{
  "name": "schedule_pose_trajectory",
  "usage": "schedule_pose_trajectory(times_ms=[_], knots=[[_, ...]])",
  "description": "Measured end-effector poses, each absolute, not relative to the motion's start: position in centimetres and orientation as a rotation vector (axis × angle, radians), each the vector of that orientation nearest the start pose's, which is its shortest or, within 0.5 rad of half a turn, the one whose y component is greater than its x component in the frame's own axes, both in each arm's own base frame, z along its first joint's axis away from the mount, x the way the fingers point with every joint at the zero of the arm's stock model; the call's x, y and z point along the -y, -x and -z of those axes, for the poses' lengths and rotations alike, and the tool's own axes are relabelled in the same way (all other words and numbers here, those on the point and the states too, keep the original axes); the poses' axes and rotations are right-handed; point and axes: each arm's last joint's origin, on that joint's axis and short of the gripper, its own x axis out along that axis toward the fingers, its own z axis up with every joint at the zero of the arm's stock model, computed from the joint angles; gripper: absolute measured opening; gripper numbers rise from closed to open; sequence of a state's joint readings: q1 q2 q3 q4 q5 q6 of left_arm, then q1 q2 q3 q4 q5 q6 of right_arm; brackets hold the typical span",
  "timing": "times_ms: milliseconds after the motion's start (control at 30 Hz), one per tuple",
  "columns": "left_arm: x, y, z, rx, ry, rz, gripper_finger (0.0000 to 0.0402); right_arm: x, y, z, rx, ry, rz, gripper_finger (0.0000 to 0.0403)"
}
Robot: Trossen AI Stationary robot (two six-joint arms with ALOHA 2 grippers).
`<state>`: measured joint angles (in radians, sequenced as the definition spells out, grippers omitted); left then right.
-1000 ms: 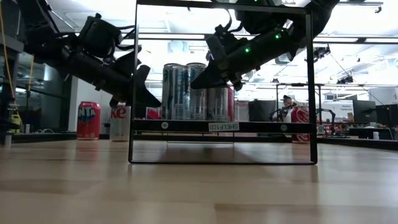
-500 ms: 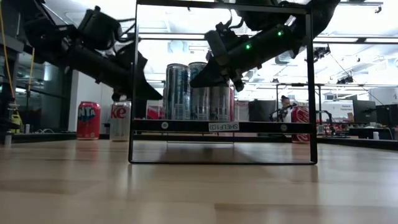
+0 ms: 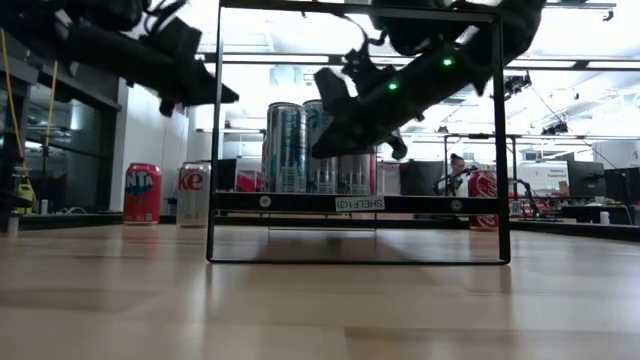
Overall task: Place canned beverage on shelf
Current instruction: Put the blue soda can on the shelf, then adjust the black soda can
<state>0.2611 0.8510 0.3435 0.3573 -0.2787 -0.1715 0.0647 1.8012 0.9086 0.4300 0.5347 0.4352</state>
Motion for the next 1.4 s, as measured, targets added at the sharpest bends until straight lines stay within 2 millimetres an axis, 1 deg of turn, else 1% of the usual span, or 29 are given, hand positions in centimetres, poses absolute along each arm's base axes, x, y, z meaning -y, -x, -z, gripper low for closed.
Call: schedule_pose_trajectory(times_ms=[100, 200, 333, 600, 800, 900, 1033, 1167, 1267, 1400], knots=[[-5.4, -17.1, -22.8, -0.062, 0.173, -0.542, 0.0000, -0.9, -37.9, -17.2, -0.342, -0.209, 0.534, 0.0000], [-5.2, -16.6, -23.3, -0.027, 0.175, -0.520, 0.0000, -0.7, -39.1, -17.6, -0.419, -0.142, 0.537, 0.0000], [-4.9, -16.2, -24.0, 0.013, 0.187, -0.456, 0.0000, -0.3, -39.5, -18.1, -0.470, -0.082, 0.529, 0.0000], [-4.6, -15.4, -24.9, 0.071, 0.185, -0.421, 0.0000, -0.3, -39.4, -18.2, -0.485, -0.059, 0.525, 0.0000], [-4.6, -15.4, -24.9, 0.074, 0.197, -0.417, 0.0000, -0.2, -39.4, -18.1, -0.506, -0.044, 0.487, 0.0000], [-4.6, -15.4, -24.8, 0.066, 0.204, -0.415, 0.0000, -0.3, -38.8, -18.6, -0.558, -0.001, 0.471, 0.0000], [-4.6, -15.4, -24.7, 0.055, 0.204, -0.416, 0.0000, 0.8, -37.7, -19.8, -0.613, 0.045, 0.498, 0.0000], [-4.6, -15.4, -24.7, 0.053, 0.204, -0.416, 0.0000, 2.3, -37.5, -20.8, -0.589, 0.057, 0.523, 0.0000], [-4.6, -15.4, -24.7, 0.053, 0.205, -0.416, 0.0000, 2.8, -37.4, -20.8, -0.601, 0.058, 0.526, 0.0000], [-4.6, -15.4, -24.6, 0.050, 0.213, -0.417, 0.0000, 2.9, -37.4, -20.8, -0.601, 0.068, 0.522, 0.0000]])
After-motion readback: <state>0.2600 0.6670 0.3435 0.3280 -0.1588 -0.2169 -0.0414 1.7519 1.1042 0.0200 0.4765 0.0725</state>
